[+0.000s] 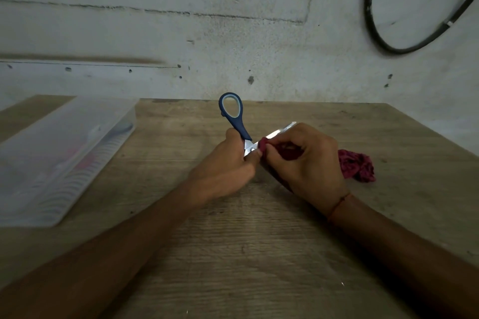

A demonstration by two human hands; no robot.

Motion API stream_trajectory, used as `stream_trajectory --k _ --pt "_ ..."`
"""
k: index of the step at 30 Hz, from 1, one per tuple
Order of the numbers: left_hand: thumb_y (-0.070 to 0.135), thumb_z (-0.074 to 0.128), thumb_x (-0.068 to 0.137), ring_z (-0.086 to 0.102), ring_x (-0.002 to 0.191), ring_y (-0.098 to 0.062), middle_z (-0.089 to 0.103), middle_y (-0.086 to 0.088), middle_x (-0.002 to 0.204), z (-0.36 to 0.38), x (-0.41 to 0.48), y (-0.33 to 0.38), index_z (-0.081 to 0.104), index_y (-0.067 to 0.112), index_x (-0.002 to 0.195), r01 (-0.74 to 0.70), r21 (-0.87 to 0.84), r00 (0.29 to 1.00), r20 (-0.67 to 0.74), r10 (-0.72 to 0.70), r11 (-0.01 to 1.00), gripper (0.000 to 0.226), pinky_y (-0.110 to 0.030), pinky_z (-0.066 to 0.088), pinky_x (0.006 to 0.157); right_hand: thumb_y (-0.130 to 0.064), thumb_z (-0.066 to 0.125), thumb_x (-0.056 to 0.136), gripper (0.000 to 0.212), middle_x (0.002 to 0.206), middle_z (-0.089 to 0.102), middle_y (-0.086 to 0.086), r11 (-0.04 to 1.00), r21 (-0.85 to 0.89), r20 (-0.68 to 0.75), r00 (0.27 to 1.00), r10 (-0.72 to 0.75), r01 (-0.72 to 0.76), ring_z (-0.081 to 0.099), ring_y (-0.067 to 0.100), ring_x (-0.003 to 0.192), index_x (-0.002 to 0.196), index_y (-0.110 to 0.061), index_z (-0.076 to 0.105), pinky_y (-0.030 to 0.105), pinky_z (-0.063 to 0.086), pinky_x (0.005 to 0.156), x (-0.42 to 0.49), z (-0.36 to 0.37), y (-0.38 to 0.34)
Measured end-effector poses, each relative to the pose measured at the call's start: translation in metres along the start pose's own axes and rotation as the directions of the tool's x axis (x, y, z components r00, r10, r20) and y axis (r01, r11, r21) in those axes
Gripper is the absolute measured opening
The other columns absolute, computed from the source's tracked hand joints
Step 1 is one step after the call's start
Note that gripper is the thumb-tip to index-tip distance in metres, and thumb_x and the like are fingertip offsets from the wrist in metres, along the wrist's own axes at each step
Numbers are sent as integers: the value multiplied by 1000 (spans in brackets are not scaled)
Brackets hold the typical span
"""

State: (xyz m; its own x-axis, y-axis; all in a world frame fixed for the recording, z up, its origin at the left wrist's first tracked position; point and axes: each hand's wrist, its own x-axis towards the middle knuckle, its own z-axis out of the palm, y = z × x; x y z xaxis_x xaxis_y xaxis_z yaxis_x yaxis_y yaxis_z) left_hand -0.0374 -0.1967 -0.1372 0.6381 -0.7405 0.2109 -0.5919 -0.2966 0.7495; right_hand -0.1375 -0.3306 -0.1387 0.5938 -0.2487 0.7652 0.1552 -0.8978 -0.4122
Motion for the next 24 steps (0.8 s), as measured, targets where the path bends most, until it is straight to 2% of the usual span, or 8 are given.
stream_trajectory --k 2,5,9,11,13,17,21,24 --pt "37 51 101 59 75 -12 60 0 89 0 0 2 44 9 117 9 23 1000 -6 -9 1000 33 -35 51 69 -21 77 80 6 83 70 -7 1000 -1 -19 1000 9 -9 64 3 75 85 -17 76 13 50 67 0 -1 -1" --pt "35 52 101 52 65 -5 55 4 80 2 0 4 44 8 116 0 42 1000 -23 1 999 33 -23 40 55 -20 77 79 6 82 70 -7 1000 -9 -38 999 11 -11 64 3 74 84 -16 76 16 52 67 1 -3 -1" --pt "33 54 100 51 62 -5 54 4 77 3 0 2 44 6 116 -22 50 999 -36 24 999 33 -20 37 53 -23 76 81 7 81 70 -7 999 -41 -65 998 20 -23 63 3 73 85 -17 76 14 50 66 3 -7 0" --pt "33 56 99 49 58 -5 52 5 74 3 -1 1 44 5 115 -32 67 998 -45 35 997 34 -14 34 48 -23 75 81 7 80 69 -6 998 -61 -76 997 20 -25 63 2 72 86 -17 76 12 49 66 4 -8 3" --pt "33 60 97 47 55 -4 50 7 71 3 -2 1 45 5 111 -41 58 998 -47 43 997 35 -12 37 45 -23 75 82 8 81 69 -5 996 -79 -82 996 32 -39 61 1 71 87 -17 76 8 46 66 5 -9 7" --pt "33 68 92 51 60 -4 52 8 74 2 -2 2 45 8 109 -65 50 996 -50 67 997 38 -9 43 52 -23 74 83 10 80 68 -3 989 -127 -133 989 65 -82 58 -1 68 87 -14 76 2 40 64 12 -17 14" --pt "37 65 92 50 58 -4 49 9 72 5 -4 4 43 12 110 -61 62 997 -40 63 996 38 -14 41 51 -32 71 85 13 80 67 -7 972 -113 -217 960 177 -205 61 4 72 88 -20 74 6 45 67 24 -32 30" --pt "42 64 93 55 73 -9 54 4 85 9 -1 2 44 14 114 -19 69 1000 -17 20 997 41 -25 46 61 -38 67 85 20 84 71 -2 950 -74 -347 901 259 -302 64 7 76 92 -20 74 11 48 70 29 -47 42"
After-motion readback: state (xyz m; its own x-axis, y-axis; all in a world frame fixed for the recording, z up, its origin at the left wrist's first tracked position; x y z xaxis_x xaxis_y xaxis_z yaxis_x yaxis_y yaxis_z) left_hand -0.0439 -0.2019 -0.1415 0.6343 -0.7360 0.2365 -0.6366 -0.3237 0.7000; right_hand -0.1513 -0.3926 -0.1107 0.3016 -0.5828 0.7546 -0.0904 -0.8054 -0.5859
